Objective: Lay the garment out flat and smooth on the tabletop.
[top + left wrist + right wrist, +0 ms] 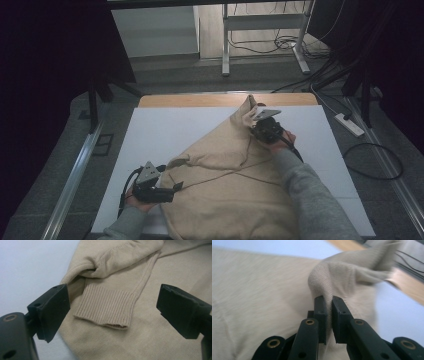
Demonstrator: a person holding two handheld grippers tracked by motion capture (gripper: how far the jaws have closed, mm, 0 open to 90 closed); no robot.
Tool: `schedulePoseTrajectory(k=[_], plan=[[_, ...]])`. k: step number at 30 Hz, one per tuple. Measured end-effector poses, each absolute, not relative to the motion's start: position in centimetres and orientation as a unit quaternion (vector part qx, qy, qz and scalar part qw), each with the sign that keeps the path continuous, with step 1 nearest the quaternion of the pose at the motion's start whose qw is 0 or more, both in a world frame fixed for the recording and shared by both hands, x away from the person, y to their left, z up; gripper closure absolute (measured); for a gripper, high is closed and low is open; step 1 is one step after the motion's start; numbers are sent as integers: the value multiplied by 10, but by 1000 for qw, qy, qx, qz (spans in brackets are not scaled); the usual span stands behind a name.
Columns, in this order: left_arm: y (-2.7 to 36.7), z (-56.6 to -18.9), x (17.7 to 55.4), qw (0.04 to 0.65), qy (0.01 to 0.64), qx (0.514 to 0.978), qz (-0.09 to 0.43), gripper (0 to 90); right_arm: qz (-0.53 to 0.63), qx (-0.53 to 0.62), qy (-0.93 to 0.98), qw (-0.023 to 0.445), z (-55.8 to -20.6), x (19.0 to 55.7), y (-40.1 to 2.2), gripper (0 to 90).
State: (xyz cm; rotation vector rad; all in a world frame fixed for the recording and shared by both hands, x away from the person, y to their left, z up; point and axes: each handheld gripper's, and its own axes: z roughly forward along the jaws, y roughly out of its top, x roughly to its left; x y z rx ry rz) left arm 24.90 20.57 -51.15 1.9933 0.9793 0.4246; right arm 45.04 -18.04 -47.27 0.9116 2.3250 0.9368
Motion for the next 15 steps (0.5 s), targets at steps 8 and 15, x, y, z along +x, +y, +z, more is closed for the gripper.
schedulePoseTrajectory(k=[8, 15], plan=[[206, -512, 251, 425, 394, 798, 169, 118, 342, 430, 792, 267, -445, 481, -253, 815], [205, -513, 251, 424, 392, 799, 168, 118, 280, 518, 756, 285, -470, 506, -289, 559]])
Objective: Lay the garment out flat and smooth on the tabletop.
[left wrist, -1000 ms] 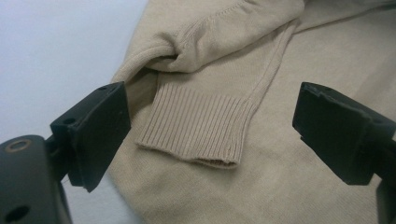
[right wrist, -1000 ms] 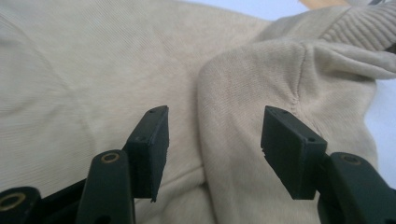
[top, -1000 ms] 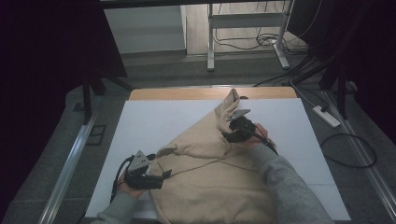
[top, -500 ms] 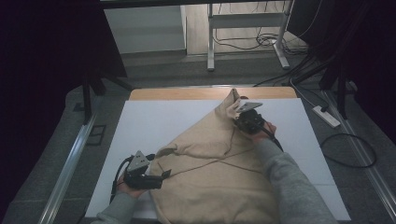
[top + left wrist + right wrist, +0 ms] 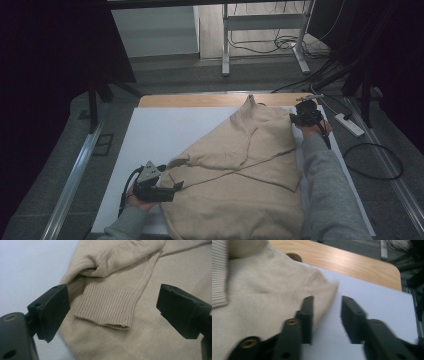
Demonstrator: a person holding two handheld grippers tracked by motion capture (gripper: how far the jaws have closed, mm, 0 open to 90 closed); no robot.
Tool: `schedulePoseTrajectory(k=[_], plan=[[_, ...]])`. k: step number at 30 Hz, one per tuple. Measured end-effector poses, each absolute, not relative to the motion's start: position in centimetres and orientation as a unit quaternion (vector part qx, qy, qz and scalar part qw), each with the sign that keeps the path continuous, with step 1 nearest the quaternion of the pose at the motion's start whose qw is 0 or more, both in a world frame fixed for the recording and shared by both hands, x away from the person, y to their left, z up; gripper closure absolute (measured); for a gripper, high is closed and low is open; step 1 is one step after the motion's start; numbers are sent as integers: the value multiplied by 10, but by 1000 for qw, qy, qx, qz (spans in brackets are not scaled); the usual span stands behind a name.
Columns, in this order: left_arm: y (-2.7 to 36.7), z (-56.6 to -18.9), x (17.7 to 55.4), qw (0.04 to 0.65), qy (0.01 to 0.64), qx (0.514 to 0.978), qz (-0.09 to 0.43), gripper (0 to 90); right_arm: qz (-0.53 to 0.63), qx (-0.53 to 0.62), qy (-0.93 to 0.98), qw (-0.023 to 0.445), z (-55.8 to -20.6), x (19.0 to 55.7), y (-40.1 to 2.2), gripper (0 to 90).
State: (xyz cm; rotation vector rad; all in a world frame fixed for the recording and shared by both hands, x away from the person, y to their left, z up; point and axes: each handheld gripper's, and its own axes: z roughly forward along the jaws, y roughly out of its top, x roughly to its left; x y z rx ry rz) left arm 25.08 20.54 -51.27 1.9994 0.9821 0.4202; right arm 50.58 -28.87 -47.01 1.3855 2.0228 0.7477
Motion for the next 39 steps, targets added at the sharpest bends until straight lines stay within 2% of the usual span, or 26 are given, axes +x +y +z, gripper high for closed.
schedulePoseTrajectory(k=[5, 12, 16, 22, 30, 39], plan=[[205, -513, 251, 422, 392, 800, 167, 119, 311, 461, 781, 285, -464, 484, -264, 492], [201, -512, 250, 420, 386, 804, 169, 119, 377, 359, 824, 222, -458, 420, -227, 462], [199, -513, 250, 418, 388, 804, 168, 119, 400, 334, 834, 180, -468, 382, -224, 437], [197, -513, 250, 415, 387, 806, 169, 120, 427, 313, 836, 145, -482, 336, -232, 413], [193, -514, 249, 406, 379, 813, 175, 120, 437, 306, 833, 148, -495, 291, -256, 379], [189, -513, 248, 414, 363, 816, 174, 119, 432, 332, 823, 162, -505, 268, -282, 299]])
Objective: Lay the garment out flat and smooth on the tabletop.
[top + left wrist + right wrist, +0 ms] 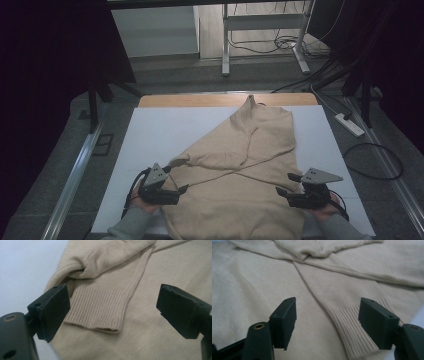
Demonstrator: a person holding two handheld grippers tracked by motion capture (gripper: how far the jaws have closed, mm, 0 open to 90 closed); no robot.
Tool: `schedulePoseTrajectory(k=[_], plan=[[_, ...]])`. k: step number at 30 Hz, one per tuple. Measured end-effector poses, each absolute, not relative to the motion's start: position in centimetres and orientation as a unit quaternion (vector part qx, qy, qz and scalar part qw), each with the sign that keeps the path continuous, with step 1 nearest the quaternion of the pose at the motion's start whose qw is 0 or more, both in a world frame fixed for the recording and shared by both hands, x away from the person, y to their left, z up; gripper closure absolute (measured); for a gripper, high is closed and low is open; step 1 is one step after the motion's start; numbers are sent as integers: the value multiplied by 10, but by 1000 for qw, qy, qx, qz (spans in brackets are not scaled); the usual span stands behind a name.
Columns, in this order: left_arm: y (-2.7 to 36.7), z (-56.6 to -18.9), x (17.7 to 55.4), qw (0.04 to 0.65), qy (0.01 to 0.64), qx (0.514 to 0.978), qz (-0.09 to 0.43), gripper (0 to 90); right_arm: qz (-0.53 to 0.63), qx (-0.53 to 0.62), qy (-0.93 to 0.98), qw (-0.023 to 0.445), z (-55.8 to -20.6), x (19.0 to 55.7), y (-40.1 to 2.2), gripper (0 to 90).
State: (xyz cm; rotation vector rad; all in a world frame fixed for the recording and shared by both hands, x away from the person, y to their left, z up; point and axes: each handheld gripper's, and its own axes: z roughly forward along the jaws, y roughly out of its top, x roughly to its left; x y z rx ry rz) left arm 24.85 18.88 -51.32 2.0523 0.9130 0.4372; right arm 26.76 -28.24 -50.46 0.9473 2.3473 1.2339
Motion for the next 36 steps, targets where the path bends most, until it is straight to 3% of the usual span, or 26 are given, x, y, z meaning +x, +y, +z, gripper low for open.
schedulePoseTrajectory(k=[12, 16, 36], plan=[[166, -508, 263, 408, 343, 828, 171, 126, 432, 348, 815, 166, -507, 276, -289, 283], [155, -504, 271, 409, 331, 835, 161, 127, 445, 345, 813, 146, -508, 277, -285, 286], [78, -499, 317, 376, 286, 871, 133, 137, 438, 341, 819, 143, -511, 278, -283, 282]])
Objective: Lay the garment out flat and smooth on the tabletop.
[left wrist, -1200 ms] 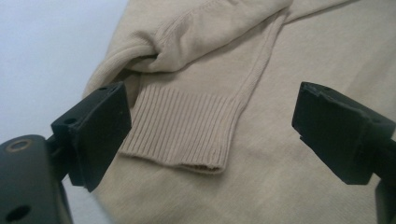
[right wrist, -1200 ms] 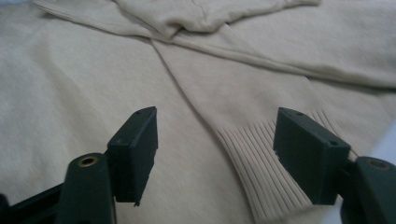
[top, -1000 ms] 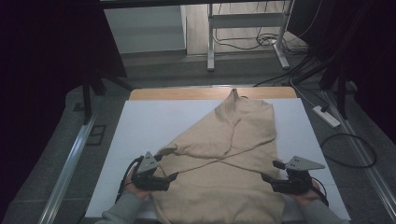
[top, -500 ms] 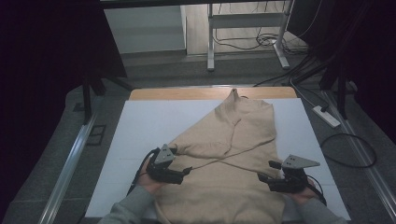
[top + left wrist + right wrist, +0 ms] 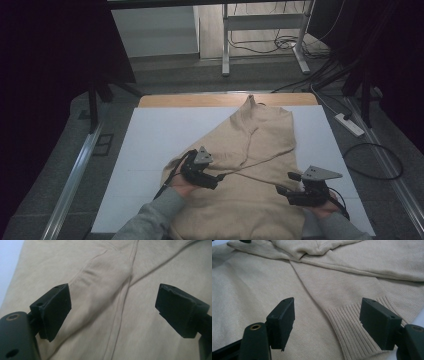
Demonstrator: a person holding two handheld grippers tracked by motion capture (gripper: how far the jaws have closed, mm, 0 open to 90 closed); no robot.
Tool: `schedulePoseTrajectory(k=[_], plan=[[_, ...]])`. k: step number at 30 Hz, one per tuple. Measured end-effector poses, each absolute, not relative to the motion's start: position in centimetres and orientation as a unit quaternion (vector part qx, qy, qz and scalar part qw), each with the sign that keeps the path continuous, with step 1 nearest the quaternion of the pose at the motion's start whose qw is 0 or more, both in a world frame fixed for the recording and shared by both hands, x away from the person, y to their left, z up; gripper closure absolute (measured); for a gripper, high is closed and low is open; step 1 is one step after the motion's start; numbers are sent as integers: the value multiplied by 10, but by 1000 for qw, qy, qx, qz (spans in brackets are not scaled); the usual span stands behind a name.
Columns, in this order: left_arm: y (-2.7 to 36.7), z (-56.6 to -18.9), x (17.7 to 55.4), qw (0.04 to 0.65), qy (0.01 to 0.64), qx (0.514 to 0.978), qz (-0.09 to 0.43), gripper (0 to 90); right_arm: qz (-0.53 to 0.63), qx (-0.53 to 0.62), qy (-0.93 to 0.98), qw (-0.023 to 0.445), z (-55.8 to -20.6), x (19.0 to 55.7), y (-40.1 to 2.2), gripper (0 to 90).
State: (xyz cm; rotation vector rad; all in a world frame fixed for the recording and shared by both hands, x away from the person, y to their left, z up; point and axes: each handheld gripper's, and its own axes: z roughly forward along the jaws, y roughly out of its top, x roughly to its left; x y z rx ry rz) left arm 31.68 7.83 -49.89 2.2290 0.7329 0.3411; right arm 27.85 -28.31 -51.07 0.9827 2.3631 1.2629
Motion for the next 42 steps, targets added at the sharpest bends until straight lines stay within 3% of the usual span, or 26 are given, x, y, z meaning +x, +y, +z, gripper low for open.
schedulePoseTrajectory(k=[33, 37, 42], plan=[[22, -524, 370, 354, 311, 873, 125, 152, 429, 353, 820, 141, -514, 282, -286, 278], [23, -525, 371, 354, 318, 870, 127, 200, 427, 353, 820, 144, -514, 282, -287, 279], [26, -524, 371, 345, 313, 873, 144, 384, 426, 352, 820, 146, -514, 281, -287, 279]])
